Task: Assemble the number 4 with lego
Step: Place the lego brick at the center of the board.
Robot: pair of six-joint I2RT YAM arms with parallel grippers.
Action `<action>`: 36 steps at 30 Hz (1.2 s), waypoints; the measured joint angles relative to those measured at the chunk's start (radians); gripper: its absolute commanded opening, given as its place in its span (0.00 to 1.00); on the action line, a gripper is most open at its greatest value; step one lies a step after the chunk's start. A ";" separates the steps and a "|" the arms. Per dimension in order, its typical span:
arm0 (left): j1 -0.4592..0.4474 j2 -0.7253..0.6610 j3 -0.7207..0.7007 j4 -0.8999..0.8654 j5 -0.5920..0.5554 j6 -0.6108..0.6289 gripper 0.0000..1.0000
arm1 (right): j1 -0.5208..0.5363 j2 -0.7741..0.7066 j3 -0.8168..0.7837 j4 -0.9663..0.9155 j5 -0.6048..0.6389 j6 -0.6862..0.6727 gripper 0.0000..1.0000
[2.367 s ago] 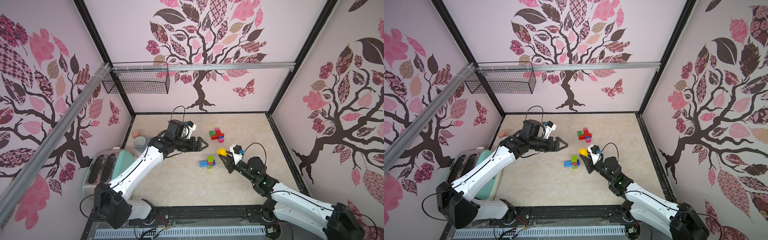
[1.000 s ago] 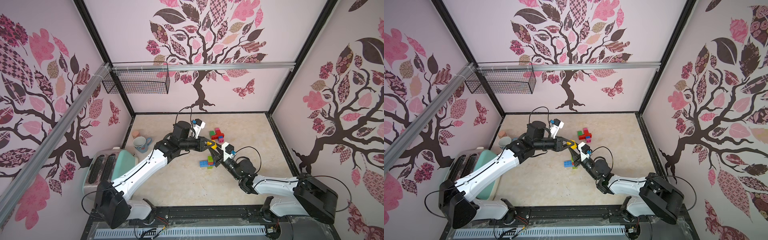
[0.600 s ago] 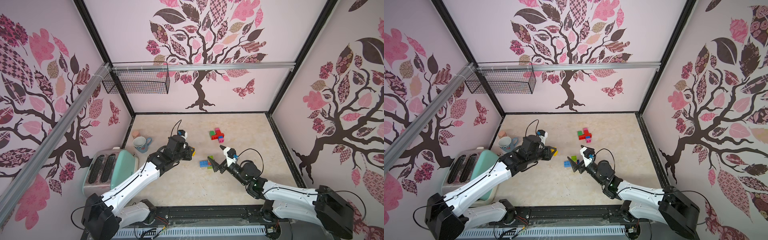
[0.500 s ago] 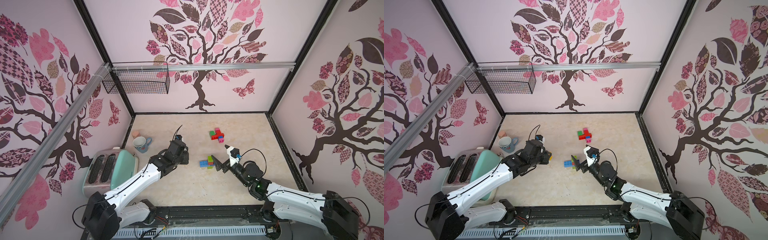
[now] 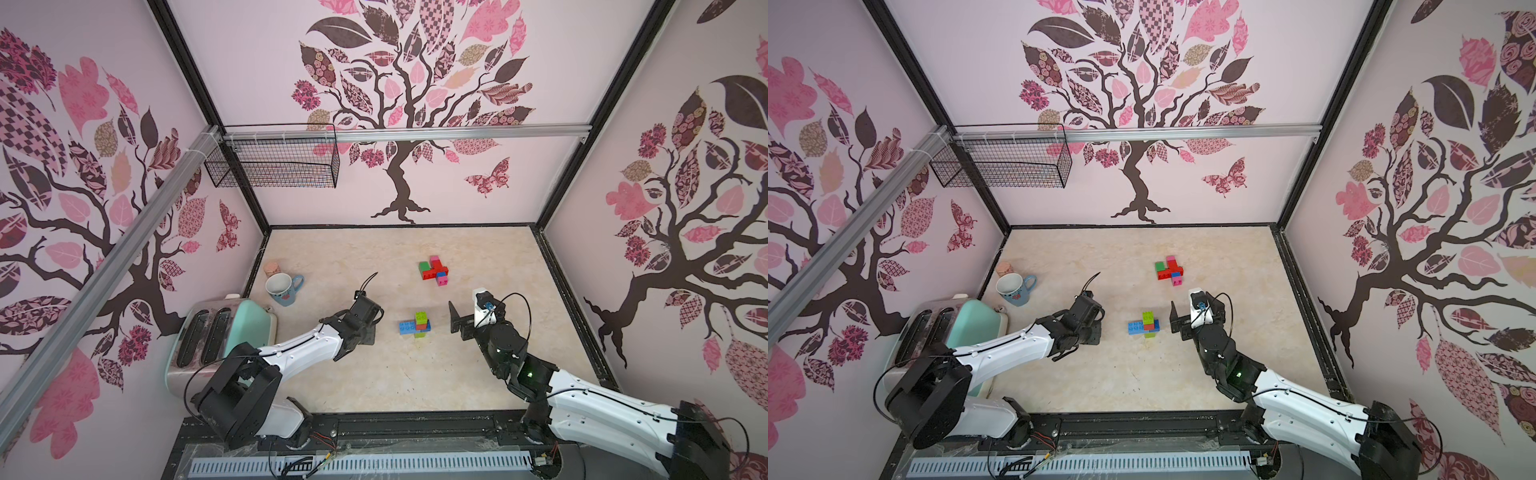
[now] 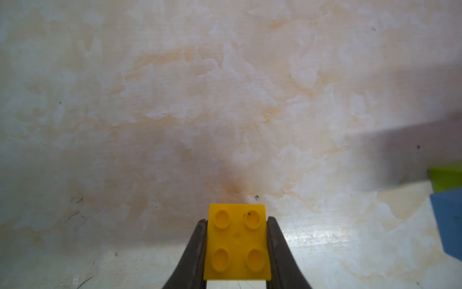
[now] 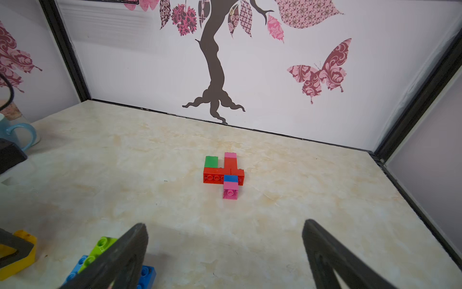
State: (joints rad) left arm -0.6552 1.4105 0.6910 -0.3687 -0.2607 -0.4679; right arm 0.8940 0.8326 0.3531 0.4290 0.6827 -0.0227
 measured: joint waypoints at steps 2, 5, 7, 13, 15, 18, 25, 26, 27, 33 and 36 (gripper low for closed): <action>0.000 -0.001 -0.016 0.024 0.001 0.016 0.28 | 0.000 -0.006 0.000 -0.011 0.010 -0.005 1.00; 0.000 -0.005 -0.033 0.061 0.004 0.034 0.34 | 0.000 -0.008 0.000 -0.029 0.020 -0.008 0.99; 0.000 -0.005 -0.037 0.073 0.006 0.043 0.35 | 0.000 -0.008 0.001 -0.042 0.022 -0.008 0.99; 0.000 -0.003 -0.037 0.075 0.007 0.047 0.36 | 0.000 0.010 0.023 -0.066 0.024 -0.011 0.99; 0.000 -0.002 -0.037 0.075 0.006 0.044 0.38 | 0.000 0.014 0.032 -0.066 0.025 -0.016 0.99; 0.000 0.001 -0.037 0.073 0.011 0.033 0.39 | 0.000 0.015 0.037 -0.065 0.024 -0.024 1.00; 0.000 0.006 -0.045 0.046 0.014 -0.015 0.47 | 0.000 0.018 0.037 -0.065 0.024 -0.037 0.99; 0.000 0.003 -0.047 0.038 0.007 -0.026 0.48 | 0.000 0.019 0.037 -0.065 0.024 -0.038 0.99; 0.000 -0.001 -0.049 0.029 -0.003 -0.038 0.49 | 0.000 0.019 0.037 -0.065 0.024 -0.039 0.99; 0.000 -0.040 -0.061 -0.007 -0.039 -0.090 0.56 | 0.000 0.019 0.037 -0.064 0.025 -0.049 1.00; 0.000 -0.080 -0.100 0.026 -0.017 -0.085 0.69 | 0.000 0.019 0.037 -0.062 0.025 -0.053 0.99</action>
State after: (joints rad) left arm -0.6552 1.3308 0.5915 -0.3424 -0.2779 -0.5526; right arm 0.8936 0.8520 0.3901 0.3672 0.7074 -0.0753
